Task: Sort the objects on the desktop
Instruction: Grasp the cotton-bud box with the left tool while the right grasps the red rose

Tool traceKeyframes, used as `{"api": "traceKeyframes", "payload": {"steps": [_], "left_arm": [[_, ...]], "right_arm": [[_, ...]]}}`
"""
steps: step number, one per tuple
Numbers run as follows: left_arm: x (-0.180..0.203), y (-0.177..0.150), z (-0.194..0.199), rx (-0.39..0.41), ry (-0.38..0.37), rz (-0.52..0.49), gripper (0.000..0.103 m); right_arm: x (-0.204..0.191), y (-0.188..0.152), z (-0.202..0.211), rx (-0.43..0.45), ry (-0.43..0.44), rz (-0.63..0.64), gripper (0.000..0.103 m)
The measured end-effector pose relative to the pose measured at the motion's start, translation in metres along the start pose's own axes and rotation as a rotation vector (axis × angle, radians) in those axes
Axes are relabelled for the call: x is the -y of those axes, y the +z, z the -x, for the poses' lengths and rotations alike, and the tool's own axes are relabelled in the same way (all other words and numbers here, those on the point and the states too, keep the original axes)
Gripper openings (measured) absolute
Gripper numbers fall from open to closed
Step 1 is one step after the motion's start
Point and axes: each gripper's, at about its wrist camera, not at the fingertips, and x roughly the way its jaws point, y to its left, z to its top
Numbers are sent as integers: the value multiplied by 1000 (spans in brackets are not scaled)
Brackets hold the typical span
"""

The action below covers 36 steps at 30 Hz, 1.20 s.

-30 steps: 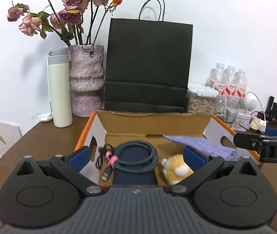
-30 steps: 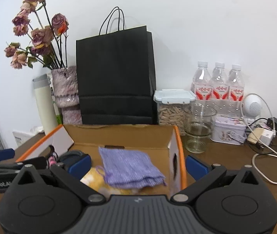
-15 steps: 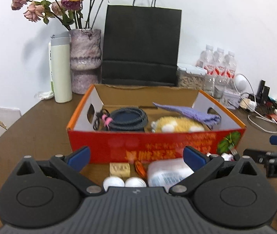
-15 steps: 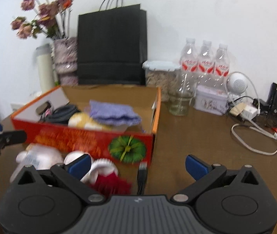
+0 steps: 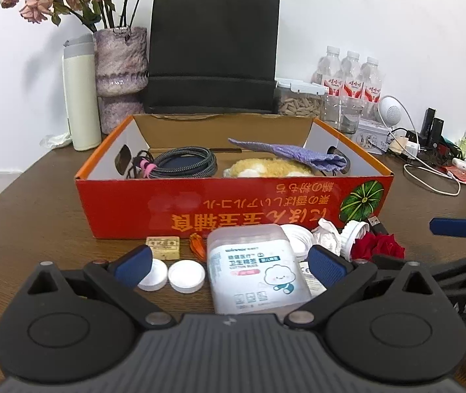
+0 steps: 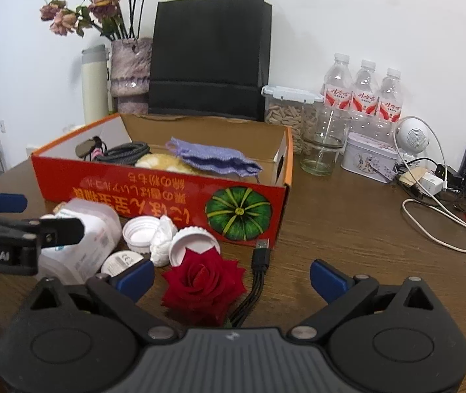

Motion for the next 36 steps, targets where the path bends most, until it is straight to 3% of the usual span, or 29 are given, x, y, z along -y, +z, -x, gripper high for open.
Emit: {"api": "traceKeyframes", "payload": {"steps": [8,17,22,28,32,36], "left_arm": [[2,-2,-19,-47,4,15,103],[3,-10,-28,-71,-20,6,103],[3,-11,-31,-73,-18,0,103],[3,-13,-33,-84,-25,-2,92],[4,-13,-30,-67,-53,-4,67],[4,-13,-29,-59,-58,-6,67]], "right_arm": [[-12,-6,-10,-19,4,52,89],[-18,-10,-16,-40,29,60,60],[-20,-10,-15,-40,45,67,54],[-21,-10,-14,-38,52,65,46],[-21,-11,-13,-32,52,65,42],[-21,-11,-11,-21,47,64,37]]}}
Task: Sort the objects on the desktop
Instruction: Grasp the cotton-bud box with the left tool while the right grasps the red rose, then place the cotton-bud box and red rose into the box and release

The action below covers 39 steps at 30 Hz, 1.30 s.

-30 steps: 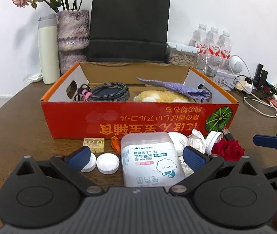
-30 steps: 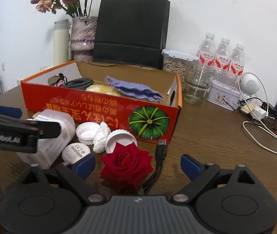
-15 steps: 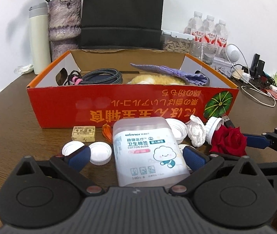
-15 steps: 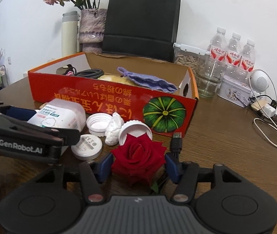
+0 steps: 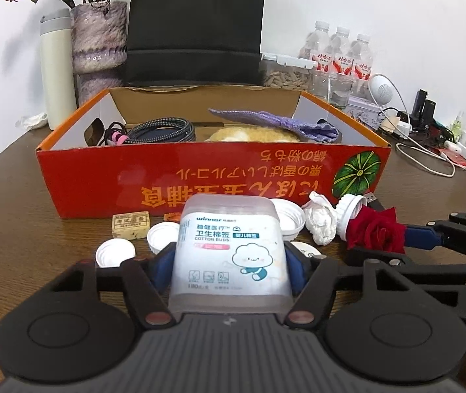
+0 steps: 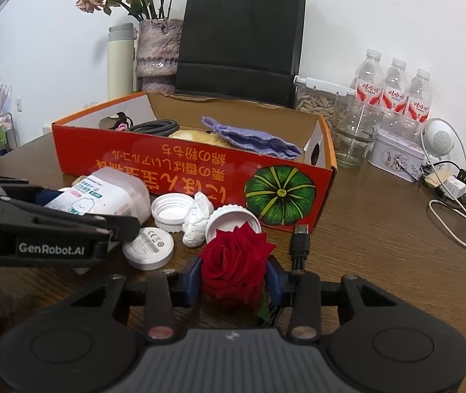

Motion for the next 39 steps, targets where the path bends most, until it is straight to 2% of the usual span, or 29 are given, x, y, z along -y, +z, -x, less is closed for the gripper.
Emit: {"api": "traceKeyframes", "payload": {"steps": [12,18,22,31,39], "left_arm": [[-6,1,24,61,-19,13,67],[-12,8,49,124,-60,18,67],[-19,20,61,166,-70,18,67],[-37,59,64,260,-53,28,67],[-49,89,30,289,-33,77,67]], "right_arm": [[-7,-1,18,51,-12,-16,34],[-9,6,43,162,-35,-66,33],[-12,19,48,203,-29,-80,33],[-24,68,34,280,-25,-87,33],[-17,103,-6,303,-29,-139,33]]}}
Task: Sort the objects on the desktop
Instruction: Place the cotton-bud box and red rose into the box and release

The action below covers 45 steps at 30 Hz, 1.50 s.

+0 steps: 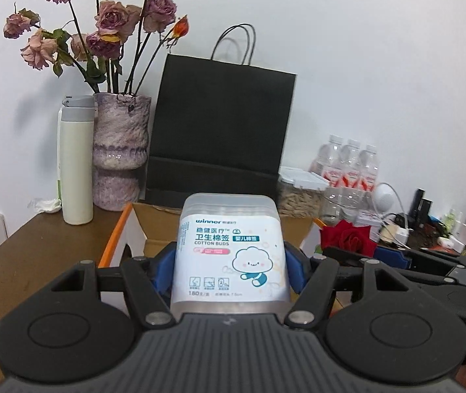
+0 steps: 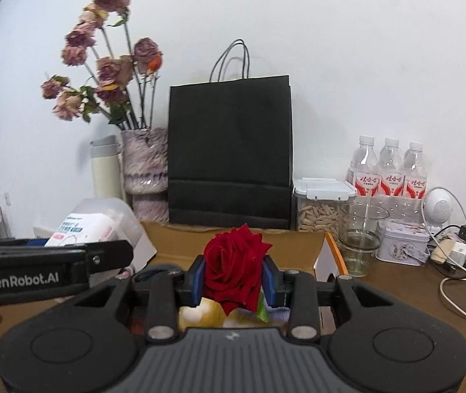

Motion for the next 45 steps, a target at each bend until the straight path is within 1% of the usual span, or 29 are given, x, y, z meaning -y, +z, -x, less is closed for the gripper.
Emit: {"api": "traceKeyframes", "payload": {"steps": [8,17,26,40,43,45], "left_arm": [[-12,7,-52,-20,40,-18,67],[-19,6,-95,-53,52,-43,67],[-18,-1,-108,-83,52,-63,67],[-19,-9,-112,-110,65,-82,67],[-19,-10,-113,-121,63,-86,67],[-19,-10,-113,-123,64,-87,67]], "right_arm": [[14,4,-49,-27,-25,-13,33],[23,4,-90,-67,-34,8,33],[20,-3,-104,-103,-31,32,33],[26,-13,-109,-143,-47,9,34],[26,-13,-110,-148,-47,12,36],[26,-13,-110,-152,-50,11,40]]}}
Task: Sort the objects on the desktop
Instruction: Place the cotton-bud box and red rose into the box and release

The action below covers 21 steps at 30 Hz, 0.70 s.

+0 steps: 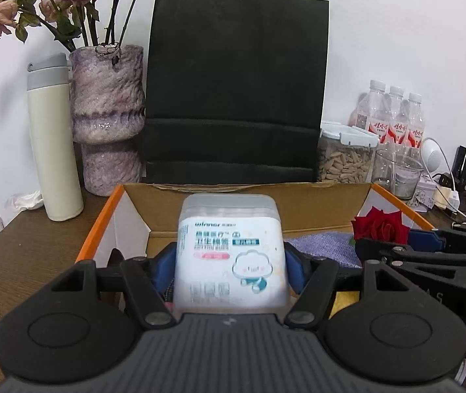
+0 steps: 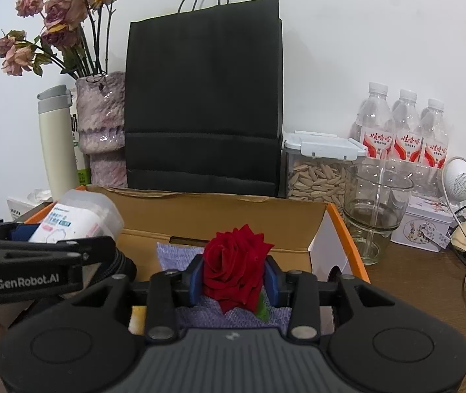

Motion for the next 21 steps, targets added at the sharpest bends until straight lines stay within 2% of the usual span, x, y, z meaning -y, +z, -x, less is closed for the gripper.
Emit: {"api": "traceKeyframes", "payload": {"steps": [4,7,9,11,13,14,15,17,19,21], "left_arm": [[-1,-1,0,3,2,6,67],[-1,-1,2,10,2,9,70],[-1,1,6,32,9,14,86],[-1,1,12,76,20,25,93],[0,2,17,103,28,20,98],[1,2,18,113,29,22,103],[1,3,20,122,27,25,103],[1,4,22,127,22,30,103],[1,5,24,126,25,32,103],[1,7,27,123,29,41,103]], "right_arm": [[1,0,2,-3,-4,-3,42],[1,1,3,-4,-10,-3,48],[1,2,4,-2,-16,-1,61],[1,2,6,3,-17,-4,70],[1,3,7,4,-29,-3,74],[1,3,7,3,-32,-3,82],[1,4,7,2,-32,-4,89],[1,4,9,3,-25,-5,93],[0,6,10,1,-24,-6,103],[-1,7,13,2,-19,-7,103]]}}
